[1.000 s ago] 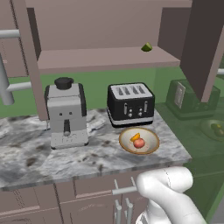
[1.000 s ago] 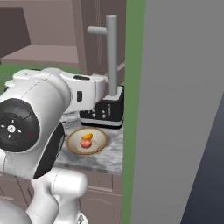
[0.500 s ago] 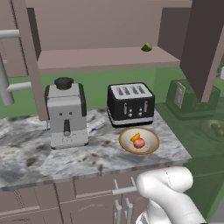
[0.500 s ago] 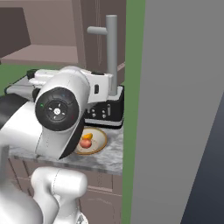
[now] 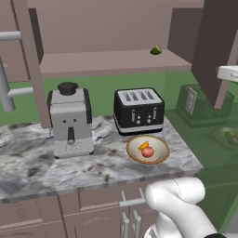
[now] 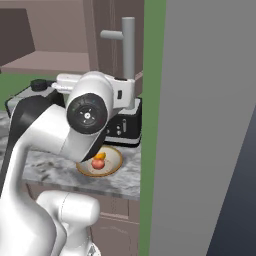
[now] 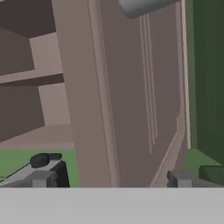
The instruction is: Open the cabinet. Pick the peach and orange from the cabinet and place them into the bowl. Then close the cabinet.
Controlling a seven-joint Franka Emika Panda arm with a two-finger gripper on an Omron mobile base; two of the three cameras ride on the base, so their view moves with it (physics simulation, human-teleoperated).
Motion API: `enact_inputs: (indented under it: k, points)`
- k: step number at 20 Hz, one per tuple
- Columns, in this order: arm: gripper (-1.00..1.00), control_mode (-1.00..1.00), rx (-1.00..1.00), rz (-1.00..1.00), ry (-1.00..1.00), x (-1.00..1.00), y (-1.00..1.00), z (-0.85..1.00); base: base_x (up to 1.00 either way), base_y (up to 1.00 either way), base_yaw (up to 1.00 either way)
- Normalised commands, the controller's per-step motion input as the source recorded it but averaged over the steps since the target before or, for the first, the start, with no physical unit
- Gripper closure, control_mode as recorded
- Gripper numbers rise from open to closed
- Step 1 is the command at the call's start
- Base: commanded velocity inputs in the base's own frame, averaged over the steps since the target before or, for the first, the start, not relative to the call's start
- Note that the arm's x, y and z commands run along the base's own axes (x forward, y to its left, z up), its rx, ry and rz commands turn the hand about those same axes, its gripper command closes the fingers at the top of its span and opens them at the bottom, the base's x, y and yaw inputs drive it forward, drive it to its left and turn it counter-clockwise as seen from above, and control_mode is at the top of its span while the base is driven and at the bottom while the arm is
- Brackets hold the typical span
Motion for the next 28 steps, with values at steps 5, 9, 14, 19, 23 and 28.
enact_inputs:
  k: [5, 9, 14, 19, 23, 28]
  points:
    - [-1.0, -1.0, 0.02, 0.03, -0.04, 0.76, 0.0, -0.24, 0.0, 0.0, 0.0]
    - [-1.0, -1.0, 0.05, 0.01, -0.04, 0.97, 0.48, -0.48, 0.0, 0.0, 0.0]
    - [-1.0, -1.0, 0.09, 0.01, -0.01, 1.0, 0.95, -0.73, 0.0, 0.0, 0.0]
    - [-1.0, -1.0, 0.09, 0.05, -0.01, 1.0, 0.98, -0.74, 0.0, 0.0, 0.0]
    - [-1.0, -1.0, 0.15, 0.09, 0.0, 1.0, 0.71, -0.66, 0.0, 0.0, 0.0]
    - [-1.0, -1.0, 0.11, 0.1, 0.0, 1.0, 0.4, -0.58, 0.0, 0.0, 0.0]
